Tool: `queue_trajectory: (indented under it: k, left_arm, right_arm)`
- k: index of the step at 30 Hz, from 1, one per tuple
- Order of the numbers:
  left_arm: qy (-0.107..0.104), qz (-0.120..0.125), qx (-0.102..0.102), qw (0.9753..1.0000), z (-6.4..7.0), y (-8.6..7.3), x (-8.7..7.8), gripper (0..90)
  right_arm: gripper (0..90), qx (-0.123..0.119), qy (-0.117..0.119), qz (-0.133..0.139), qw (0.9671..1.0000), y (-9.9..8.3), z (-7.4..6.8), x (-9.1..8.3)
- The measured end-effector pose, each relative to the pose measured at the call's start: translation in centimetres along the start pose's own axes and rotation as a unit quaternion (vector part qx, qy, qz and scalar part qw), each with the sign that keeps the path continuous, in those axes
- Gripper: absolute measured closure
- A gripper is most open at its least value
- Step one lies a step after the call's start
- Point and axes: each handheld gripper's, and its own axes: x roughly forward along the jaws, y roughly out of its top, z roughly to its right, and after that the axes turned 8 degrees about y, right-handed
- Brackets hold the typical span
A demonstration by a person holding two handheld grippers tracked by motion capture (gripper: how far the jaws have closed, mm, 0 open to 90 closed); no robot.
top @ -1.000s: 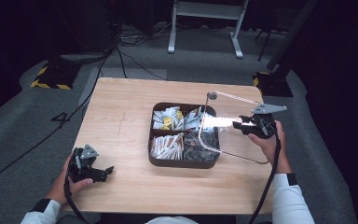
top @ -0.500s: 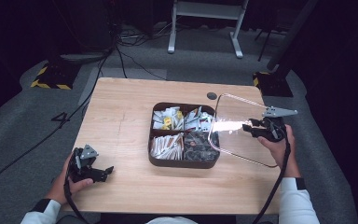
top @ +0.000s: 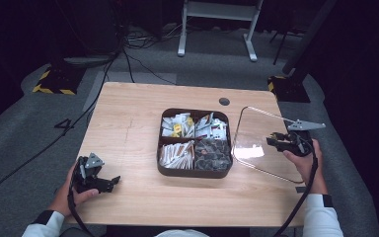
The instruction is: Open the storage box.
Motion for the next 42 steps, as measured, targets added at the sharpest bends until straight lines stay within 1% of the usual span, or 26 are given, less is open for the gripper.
queue_trajectory:
  k: [1,3,4,8,9,10,14,16,18,19,20,24,27,28,30,33,37,39,42]
  left_arm:
    - [0.000,0.000,0.000,1.0000,0.0,0.0,0.0,0.4]
    - [0.000,0.000,0.000,1.0000,0.0,0.0,0.0,0.4]
    - [0.000,0.000,0.000,1.0000,0.0,0.0,0.0,0.4]
    - [0.000,0.000,0.000,1.0000,0.0,0.0,0.0,0.4]
    - [0.000,0.000,0.000,1.0000,0.0,0.0,0.0,0.4]
    - [0.000,0.000,0.000,1.0000,0.0,0.0,0.0,0.4]
    - [0.000,0.000,0.000,1.0000,0.0,0.0,0.0,0.4]
    - [0.000,0.000,0.000,1.0000,0.0,0.0,0.0,0.4]
    - [0.000,0.000,0.000,1.0000,0.0,0.0,0.0,0.4]
    - [0.000,0.000,0.000,1.0000,0.0,0.0,0.0,0.4]
    - [0.000,0.000,0.000,1.0000,0.0,0.0,0.0,0.4]
    - [0.000,0.000,0.000,1.0000,0.0,0.0,0.0,0.4]
    - [0.000,0.000,0.000,1.0000,0.0,0.0,0.0,0.4]
    - [0.000,0.000,0.000,1.0000,0.0,0.0,0.0,0.4]
    - [-0.001,0.000,0.000,1.0000,0.0,0.0,0.0,0.4]
    - [-0.001,0.000,0.000,1.0000,0.0,0.0,0.0,0.3]
    - [-0.001,0.000,0.000,1.0000,0.0,0.0,0.0,0.3]
    - [-0.001,0.000,-0.001,1.0000,0.0,0.0,0.0,0.3]
    - [-0.001,0.000,0.000,1.0000,0.0,0.0,0.0,0.3]
  right_arm:
    - [58.7,0.000,0.000,0.000,1.0000,0.0,0.0,0.0]
    - [58.7,0.002,0.001,-0.008,1.0000,-0.8,0.4,0.1]
    - [58.7,0.002,0.001,-0.008,1.0000,-0.8,0.4,0.1]
    - [58.7,-0.002,0.006,-0.017,0.9998,-1.5,0.8,0.3]
    - [58.7,-0.003,0.008,-0.021,0.9997,-1.7,0.8,0.5]
    - [58.7,-0.005,0.009,-0.031,0.9995,-1.9,0.9,0.8]
    - [58.7,-0.008,0.009,-0.040,0.9991,-2.2,1.0,1.3]
    - [58.7,-0.006,0.012,-0.041,0.9991,-2.2,1.1,1.6]
    - [58.7,-0.007,0.011,-0.043,0.9990,-2.3,1.2,2.0]
    - [58.7,-0.009,0.008,-0.051,0.9986,-2.5,1.3,2.6]
    - [58.7,-0.009,0.008,-0.051,0.9986,-2.5,1.3,2.6]
    - [58.6,-0.011,0.006,-0.062,0.9980,-2.7,1.8,3.9]
    - [58.6,-0.012,0.008,-0.060,0.9981,-2.7,2.0,4.3]
    - [58.6,-0.012,0.009,-0.063,0.9979,-2.6,2.1,4.7]
    - [58.6,-0.013,0.009,-0.066,0.9977,-2.6,2.2,5.0]
    - [58.5,-0.013,0.006,-0.074,0.9971,-2.6,2.2,5.9]
    - [58.5,-0.010,0.008,-0.077,0.9970,-2.8,2.4,6.5]
    - [58.5,-0.009,0.007,-0.080,0.9968,-2.9,2.4,7.1]
    - [58.4,-0.008,0.006,-0.082,0.9966,-2.9,2.5,7.3]
